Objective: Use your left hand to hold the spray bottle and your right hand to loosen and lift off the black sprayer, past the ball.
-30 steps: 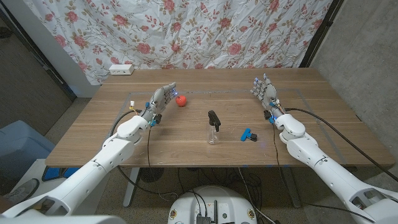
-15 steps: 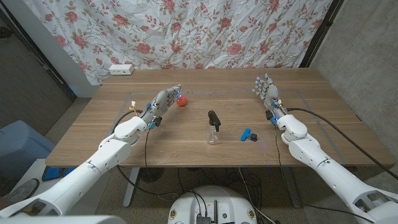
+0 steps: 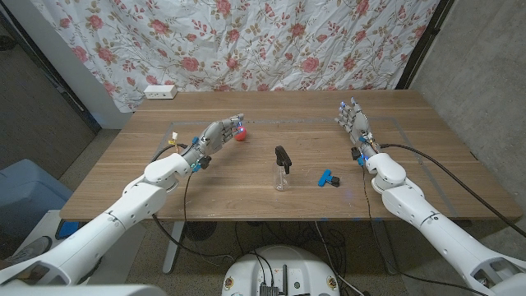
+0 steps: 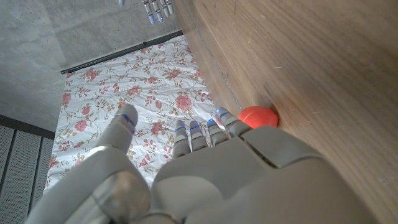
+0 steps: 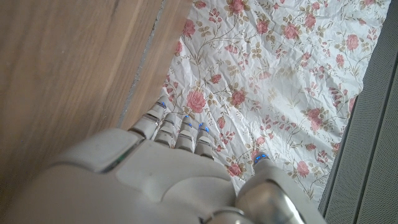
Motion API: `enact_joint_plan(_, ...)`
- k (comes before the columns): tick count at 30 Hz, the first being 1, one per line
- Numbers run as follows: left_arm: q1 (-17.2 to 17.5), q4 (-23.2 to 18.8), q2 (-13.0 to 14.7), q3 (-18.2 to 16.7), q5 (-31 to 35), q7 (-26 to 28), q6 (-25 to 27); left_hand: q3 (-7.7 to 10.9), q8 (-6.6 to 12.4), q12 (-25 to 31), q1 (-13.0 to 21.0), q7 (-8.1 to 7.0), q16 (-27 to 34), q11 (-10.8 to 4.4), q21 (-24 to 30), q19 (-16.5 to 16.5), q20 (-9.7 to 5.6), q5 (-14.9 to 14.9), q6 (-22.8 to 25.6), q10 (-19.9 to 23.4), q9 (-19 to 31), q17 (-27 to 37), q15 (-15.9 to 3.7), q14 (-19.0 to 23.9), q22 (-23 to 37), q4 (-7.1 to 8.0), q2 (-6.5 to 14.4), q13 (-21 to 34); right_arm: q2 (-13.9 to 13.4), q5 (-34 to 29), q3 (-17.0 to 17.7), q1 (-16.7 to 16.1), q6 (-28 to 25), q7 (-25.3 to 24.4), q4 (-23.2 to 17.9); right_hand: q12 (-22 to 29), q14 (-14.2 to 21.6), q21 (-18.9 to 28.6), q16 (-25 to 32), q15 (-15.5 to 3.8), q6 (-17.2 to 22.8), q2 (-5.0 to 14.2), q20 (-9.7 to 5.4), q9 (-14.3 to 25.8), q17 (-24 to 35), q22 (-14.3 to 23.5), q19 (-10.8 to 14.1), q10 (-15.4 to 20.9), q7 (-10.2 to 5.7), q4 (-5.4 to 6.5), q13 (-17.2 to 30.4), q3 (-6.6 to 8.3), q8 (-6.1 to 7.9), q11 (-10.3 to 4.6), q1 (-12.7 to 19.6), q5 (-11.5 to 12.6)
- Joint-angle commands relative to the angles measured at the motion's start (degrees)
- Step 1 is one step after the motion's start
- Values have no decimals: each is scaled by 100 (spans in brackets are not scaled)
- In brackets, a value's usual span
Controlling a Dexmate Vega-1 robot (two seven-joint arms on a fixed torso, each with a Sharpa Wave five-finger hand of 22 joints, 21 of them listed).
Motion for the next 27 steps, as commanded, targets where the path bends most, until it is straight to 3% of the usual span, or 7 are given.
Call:
enact_joint_plan(1, 84, -66, 258, -15, -189, -574, -18, 59, 45, 25, 133, -74, -5, -88, -41, -4, -283, 39, 13, -13, 7, 24, -354, -20, 11, -5, -18, 24, -118, -57, 30, -161, -128, -132, -293, -4, 46, 27, 18, 39, 23, 10, -36, 20, 2, 10, 30, 30, 46, -38, 19, 27, 32, 60, 68, 25)
enact_joint_plan(17, 148, -327, 693, 45, -107, -1059, 56, 171, -76, -48, 519, -89, -41, -48, -79, -200, -276, 33, -333, -248, 7, 30, -290, -249, 12, 3, -184, 29, -195, -154, 21, -300, -264, -273, -578, -15, 41, 24, 12, 58, -12, 24, -34, 20, -47, 10, 22, 12, 65, -94, 20, 62, 21, 61, 118, 16)
enact_joint_plan(27, -164, -230, 739, 275, 158, -1471, 31, 236, -141, -77, 809, -36, -38, -25, -75, -365, -283, 18, -765, -483, 6, 32, -262, -425, 15, 10, -331, 32, -219, -235, 68, -438, -273, -457, -763, -23, 29, 24, 10, 61, -36, 36, -29, 19, -68, 10, 15, -7, 66, -115, 20, 77, 17, 68, 126, 6)
